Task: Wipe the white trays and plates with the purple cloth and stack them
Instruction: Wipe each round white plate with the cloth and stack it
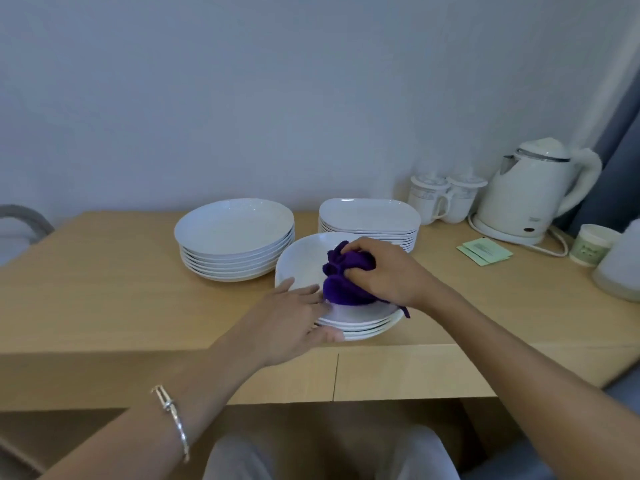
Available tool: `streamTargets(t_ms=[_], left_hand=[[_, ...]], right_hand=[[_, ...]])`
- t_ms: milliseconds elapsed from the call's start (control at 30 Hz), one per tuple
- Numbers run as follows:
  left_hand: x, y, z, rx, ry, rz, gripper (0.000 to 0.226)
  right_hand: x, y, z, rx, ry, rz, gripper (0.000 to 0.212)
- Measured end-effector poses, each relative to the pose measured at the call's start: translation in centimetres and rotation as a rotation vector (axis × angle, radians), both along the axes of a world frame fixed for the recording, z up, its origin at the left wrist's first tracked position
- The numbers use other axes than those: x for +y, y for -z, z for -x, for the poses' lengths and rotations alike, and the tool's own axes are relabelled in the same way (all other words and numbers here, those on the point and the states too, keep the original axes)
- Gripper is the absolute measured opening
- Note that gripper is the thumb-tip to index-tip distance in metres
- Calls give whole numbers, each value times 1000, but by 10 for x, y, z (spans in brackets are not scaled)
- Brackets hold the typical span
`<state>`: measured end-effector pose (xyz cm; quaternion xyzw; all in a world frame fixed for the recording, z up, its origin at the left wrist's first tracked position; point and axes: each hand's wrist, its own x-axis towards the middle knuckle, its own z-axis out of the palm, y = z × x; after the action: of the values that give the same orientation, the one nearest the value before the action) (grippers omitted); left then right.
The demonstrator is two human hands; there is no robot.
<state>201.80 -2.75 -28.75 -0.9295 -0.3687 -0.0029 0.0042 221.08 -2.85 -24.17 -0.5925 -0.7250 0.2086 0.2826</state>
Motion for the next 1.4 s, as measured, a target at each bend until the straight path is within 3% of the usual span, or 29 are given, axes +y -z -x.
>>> streamTargets(t_ms=[67,167,267,433,700,800,867,933,1000,1067,1167,1400], left_hand=[[1,-1,-1,-26,5,33,70],[8,-3,0,-44,24,36,100],[11,-3,-2,-36,76,2,93],[16,-7,-2,-88,70,-19,117],[13,0,-3,-108,111,-66,115],[13,-1,-2,-119,129,-99,108],[12,-2,-3,-130,148,-107,101],[11,-3,-4,-133,155,-113,91],[10,-2,-3,-124,132,-112,98],[10,-1,-2,-127,118,-107,105],[10,0,-1,-121,103,-88,110],[11,-1,-2,-126,89,-17,119]], right_hand=[[-6,-7,-3,53,37,-34,25],[-19,-17,-10,89,40,-69,25],[-30,-20,-17,113,41,-80,26],[-32,-26,-23,139,32,-106,24],[-34,-14,-23,126,17,-112,29],[-53,-27,-28,159,-93,-91,35],[-69,-38,-27,78,-222,27,37],[-78,-40,-23,-152,-324,143,36],[-80,-32,-18,-393,-373,216,36],[-79,-19,-18,-515,-373,244,33],[-78,-4,-21,-552,-346,241,25],[-84,9,-19,-525,-284,156,43]])
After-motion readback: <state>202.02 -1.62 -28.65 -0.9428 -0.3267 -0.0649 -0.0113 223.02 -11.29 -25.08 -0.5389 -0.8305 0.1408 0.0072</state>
